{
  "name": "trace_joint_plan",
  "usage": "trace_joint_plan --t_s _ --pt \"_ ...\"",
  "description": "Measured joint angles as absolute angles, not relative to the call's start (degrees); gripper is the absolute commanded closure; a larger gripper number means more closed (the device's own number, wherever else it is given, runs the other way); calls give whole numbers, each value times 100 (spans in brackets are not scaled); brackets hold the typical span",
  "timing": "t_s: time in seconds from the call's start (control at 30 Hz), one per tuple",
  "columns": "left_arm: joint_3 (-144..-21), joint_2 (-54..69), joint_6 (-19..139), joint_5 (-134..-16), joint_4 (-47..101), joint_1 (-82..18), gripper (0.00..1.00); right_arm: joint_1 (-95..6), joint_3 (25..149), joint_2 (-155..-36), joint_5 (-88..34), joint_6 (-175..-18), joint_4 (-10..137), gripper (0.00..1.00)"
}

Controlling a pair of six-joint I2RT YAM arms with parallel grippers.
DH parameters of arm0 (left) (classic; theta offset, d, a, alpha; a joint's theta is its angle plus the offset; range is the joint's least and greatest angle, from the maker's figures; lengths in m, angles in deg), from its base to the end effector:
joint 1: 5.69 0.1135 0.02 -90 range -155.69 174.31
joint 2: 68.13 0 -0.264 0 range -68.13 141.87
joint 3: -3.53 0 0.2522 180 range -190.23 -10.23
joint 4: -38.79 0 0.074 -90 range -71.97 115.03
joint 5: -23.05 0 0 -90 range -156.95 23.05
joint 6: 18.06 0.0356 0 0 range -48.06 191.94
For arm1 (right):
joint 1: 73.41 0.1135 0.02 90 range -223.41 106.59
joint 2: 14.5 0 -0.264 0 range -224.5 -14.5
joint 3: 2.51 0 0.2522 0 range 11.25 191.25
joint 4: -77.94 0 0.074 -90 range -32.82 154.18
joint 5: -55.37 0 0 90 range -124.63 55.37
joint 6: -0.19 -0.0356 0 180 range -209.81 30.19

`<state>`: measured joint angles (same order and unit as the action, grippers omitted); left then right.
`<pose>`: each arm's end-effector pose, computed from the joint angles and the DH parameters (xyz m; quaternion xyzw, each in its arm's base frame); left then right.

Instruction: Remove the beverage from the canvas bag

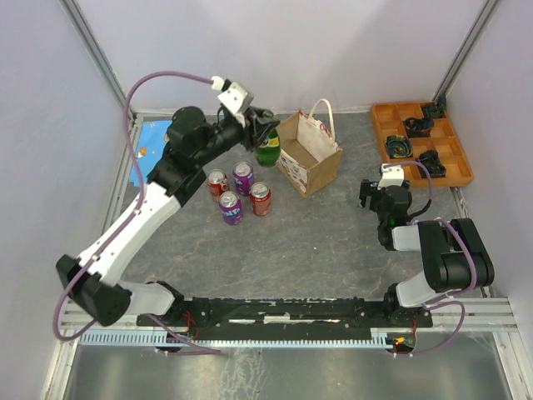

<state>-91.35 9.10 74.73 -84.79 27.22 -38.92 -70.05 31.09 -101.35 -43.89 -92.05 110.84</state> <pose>0.2527 -0.1786 0.4589 0.3139 0.5925 -0.2929 0.6816 0.2586 0.0094 0.1371 0.0381 0.8186 -0.0384 0.5718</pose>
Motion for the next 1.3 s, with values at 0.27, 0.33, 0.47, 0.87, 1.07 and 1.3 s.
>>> trace_joint_plan --t_s 0.27,0.33,0.47,0.87,1.07,1.3 --pt "-7789 -467 7578 -8267 2145 -3955 97 -7005 3109 -10135 -4389 -9205 11084 1" --pt "-7419 -718 7575 -8191 2078 -3955 97 -7003 3109 -10135 -4389 -9207 11084 1" --pt "-6606 -1029 7558 -8084 2045 -3955 97 -7003 3109 -10135 -4389 -9205 11084 1" --pt "-4541 -1380 7199 -7944 2679 -3964 97 -7005 3109 -10135 -4389 -9205 11082 1" --pt "-4427 -1407 7123 -7944 3247 -3964 97 -7005 3109 -10135 -4389 -9205 11082 1" --pt "-4427 -1407 7016 -7950 3549 -3990 97 -7005 3109 -10135 -4389 -9205 11082 1"
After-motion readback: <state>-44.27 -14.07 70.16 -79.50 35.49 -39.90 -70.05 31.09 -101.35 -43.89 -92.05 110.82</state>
